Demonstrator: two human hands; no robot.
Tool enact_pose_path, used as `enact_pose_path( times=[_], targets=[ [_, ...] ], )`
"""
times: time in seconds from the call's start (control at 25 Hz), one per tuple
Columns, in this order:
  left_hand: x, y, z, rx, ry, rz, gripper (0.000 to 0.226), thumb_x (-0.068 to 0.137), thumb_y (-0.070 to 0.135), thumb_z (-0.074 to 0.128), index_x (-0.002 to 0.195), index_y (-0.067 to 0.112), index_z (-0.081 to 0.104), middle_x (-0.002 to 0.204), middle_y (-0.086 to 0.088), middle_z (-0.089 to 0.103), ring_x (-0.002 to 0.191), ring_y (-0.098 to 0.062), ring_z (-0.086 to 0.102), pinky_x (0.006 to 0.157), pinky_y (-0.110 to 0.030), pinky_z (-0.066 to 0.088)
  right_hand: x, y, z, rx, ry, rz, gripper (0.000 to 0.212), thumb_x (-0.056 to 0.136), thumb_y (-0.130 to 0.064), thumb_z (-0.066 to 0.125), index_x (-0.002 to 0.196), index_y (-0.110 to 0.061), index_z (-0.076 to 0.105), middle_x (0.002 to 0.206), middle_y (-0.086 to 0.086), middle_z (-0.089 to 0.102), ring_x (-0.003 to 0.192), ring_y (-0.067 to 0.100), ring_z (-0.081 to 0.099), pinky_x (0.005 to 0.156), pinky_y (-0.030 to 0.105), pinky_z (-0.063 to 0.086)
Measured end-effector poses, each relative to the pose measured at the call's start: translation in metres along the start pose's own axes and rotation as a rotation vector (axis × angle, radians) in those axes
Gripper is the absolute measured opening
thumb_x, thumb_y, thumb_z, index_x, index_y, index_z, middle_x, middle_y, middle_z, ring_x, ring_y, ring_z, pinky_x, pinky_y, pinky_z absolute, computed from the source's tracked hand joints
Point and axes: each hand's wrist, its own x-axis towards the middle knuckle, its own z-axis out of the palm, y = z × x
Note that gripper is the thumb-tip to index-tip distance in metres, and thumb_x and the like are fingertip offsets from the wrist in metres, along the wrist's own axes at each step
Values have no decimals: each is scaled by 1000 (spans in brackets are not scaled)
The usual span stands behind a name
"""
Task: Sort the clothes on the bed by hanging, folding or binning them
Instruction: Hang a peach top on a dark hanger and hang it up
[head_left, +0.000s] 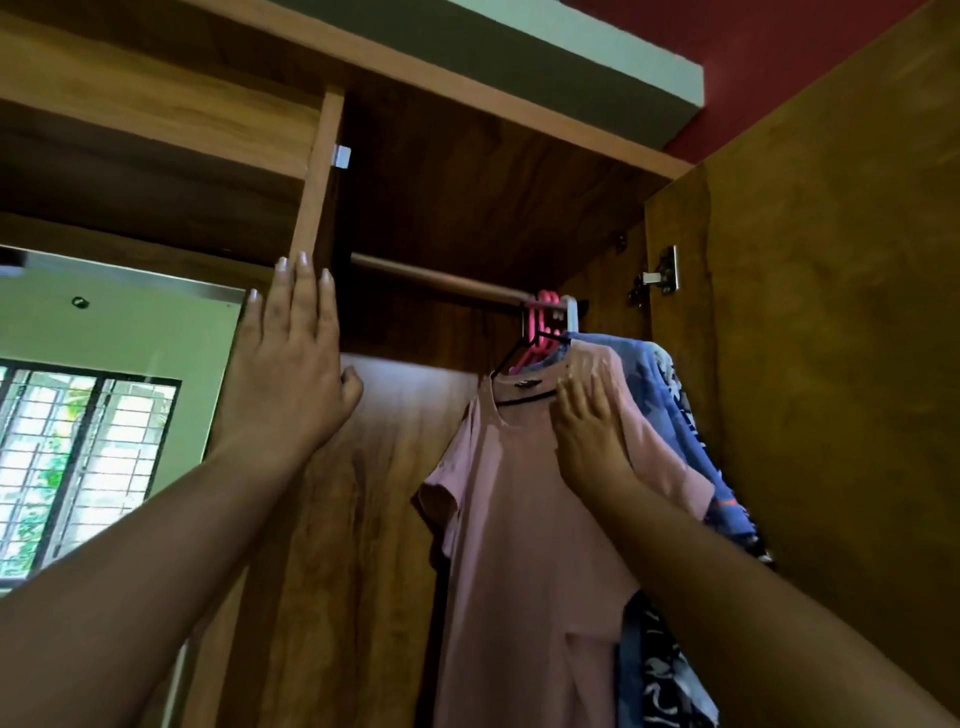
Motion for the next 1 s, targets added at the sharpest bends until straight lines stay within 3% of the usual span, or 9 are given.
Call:
enact_pose_path(
  times=[0.16,0.32,0.44,0.56,0.64,0.72,0.88,0.96,1.0],
  targets=[
    [-17,-1,-1,-2,-22,24,87,91,41,47,151,2,-2,158,-21,-8,147,-32,-7,119,-47,11,-42,-27,5,39,-104,-47,64,99,-34,33,151,-3,12,158,19,4,146,35,1,98,59,-32],
    [-43,3,-4,-33,-58,48,87,91,40,48,152,6,-4,158,-22,-10,147,-32,-9,119,-47,7,-85,-62,7,-13,-170,-185,62,97,-40,35,147,-4,26,155,22,18,144,39,10,114,58,-7],
    [-69,4,-7,-39,-81,91,80,90,40,46,154,15,5,158,-21,-9,147,-33,-9,119,-50,5,-119,-86,8,52,-234,-232,53,97,-27,37,143,0,35,149,26,28,140,41,19,116,57,-1],
    [-99,6,-4,6,-79,186,64,93,36,32,152,17,15,159,-21,-2,148,-33,-5,119,-51,1,-151,-108,10,247,-275,-228,42,87,-19,49,125,-3,58,125,24,55,123,39,45,116,53,16],
    [-117,7,-2,-7,-98,247,63,90,38,25,150,18,22,159,-21,5,148,-33,3,119,-51,3,-166,-110,9,351,-255,-349,23,62,-26,70,83,-17,75,82,8,68,84,28,63,95,46,46],
    [-138,10,-6,-41,-146,296,65,87,38,27,149,19,29,158,-18,13,146,-32,13,118,-52,10,-185,-105,12,450,-177,-492,18,47,-29,78,60,-21,70,61,-2,63,59,20,60,68,34,52],
    [-215,9,-16,-64,-336,430,65,87,38,31,150,20,27,156,-16,25,145,-28,8,117,-50,11,-231,-89,14,605,-347,-659,31,86,-18,52,113,-13,66,113,11,64,104,31,57,93,44,44],
    [-248,5,-26,-78,-445,465,58,95,42,19,148,20,26,152,-14,34,146,-26,6,118,-47,8,-247,-77,7,648,-417,-679,36,90,-19,48,124,-14,60,124,11,59,113,32,52,96,44,45],
    [-260,6,-36,-89,-514,454,58,97,44,11,145,19,31,148,-14,41,145,-29,19,118,-45,5,-255,-71,4,678,-440,-687,37,90,-20,49,125,-16,59,125,11,58,114,31,53,94,43,47]
  ],
)
